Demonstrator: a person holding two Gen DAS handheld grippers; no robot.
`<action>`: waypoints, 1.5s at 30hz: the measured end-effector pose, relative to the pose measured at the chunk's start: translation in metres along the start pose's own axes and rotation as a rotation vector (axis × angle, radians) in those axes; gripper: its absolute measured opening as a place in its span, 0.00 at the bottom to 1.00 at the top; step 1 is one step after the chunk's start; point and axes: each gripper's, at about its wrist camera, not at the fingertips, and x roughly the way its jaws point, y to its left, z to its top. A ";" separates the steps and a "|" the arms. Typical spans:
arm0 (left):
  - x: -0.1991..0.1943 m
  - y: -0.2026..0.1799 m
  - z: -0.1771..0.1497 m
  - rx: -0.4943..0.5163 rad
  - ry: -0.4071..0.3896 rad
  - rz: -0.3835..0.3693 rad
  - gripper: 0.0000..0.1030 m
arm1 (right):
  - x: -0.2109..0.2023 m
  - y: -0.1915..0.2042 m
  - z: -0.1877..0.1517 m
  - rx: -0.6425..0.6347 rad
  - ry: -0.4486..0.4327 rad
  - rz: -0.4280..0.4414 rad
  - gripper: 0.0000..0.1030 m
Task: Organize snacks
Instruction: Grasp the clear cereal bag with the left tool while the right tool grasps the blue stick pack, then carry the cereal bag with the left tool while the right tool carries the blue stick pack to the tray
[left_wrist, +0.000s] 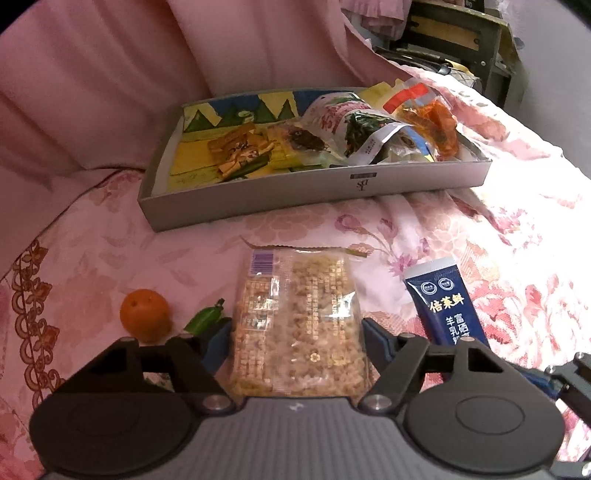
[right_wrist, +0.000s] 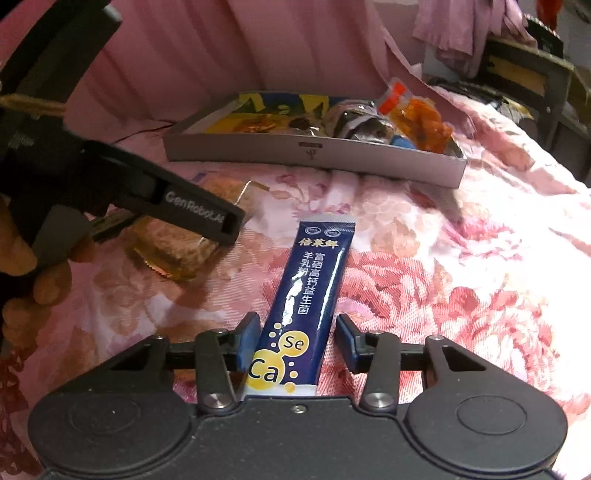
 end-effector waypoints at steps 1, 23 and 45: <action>0.000 -0.001 -0.001 0.005 -0.001 0.003 0.74 | 0.000 -0.001 0.000 0.002 -0.001 -0.001 0.51; -0.023 -0.006 -0.021 -0.031 0.104 -0.023 0.75 | -0.001 -0.018 -0.002 0.063 0.012 0.018 0.43; -0.048 -0.020 -0.032 -0.088 0.132 0.033 0.73 | -0.026 -0.003 -0.010 -0.165 -0.069 -0.106 0.31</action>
